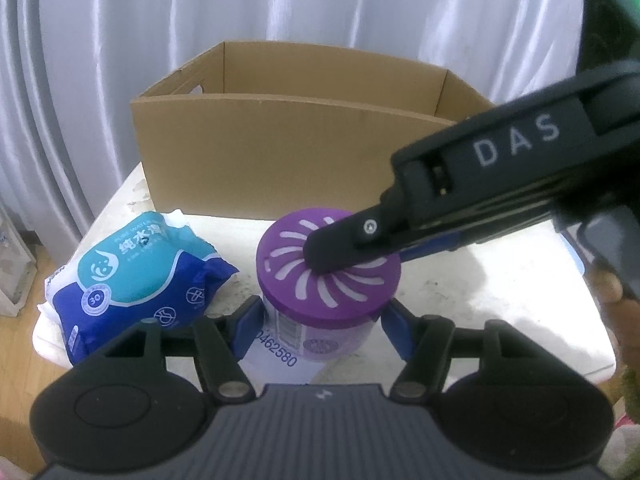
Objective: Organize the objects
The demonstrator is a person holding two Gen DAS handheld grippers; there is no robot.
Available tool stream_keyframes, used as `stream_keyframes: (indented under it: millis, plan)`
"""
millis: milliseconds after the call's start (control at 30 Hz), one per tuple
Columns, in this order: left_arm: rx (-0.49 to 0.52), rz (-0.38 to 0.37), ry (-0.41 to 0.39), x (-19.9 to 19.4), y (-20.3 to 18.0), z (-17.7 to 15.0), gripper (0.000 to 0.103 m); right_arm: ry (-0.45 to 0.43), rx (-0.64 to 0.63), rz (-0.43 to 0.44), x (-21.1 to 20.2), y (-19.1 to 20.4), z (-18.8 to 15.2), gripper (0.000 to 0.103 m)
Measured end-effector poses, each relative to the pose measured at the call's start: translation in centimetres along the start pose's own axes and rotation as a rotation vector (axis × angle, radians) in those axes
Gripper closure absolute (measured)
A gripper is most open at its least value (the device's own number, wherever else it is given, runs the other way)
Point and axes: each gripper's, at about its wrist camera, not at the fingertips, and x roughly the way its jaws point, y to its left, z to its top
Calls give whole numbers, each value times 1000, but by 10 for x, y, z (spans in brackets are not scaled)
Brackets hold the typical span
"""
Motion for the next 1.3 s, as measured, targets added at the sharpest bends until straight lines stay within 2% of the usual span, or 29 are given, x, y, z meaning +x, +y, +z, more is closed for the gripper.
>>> stream_keyframes:
  millis: [167, 400, 767, 867, 933, 1133, 1300]
  plan:
    - [12, 5, -5, 2, -2, -1, 37, 7, 5, 0, 1, -1, 1, 56]
    - [18, 18, -13, -2, -7, -4, 36, 24, 16, 10, 4, -1, 0, 49]
    - [-1, 14, -7, -6, -8, -6, 36, 28, 32, 17, 5, -4, 0, 49]
    - [-12, 0, -2, -7, -8, -4, 29, 28, 32, 17, 5, -4, 0, 49]
    - [-12, -6, 4, -9, -8, -6, 19, 28, 32, 18, 5, -4, 0, 49]
    - [-2, -8, 13, -11, -11, -9, 2, 27, 35, 18, 5, -4, -1, 49]
    - [-32, -37, -1, -17, -6, -12, 0, 26, 35, 18, 5, -4, -1, 49]
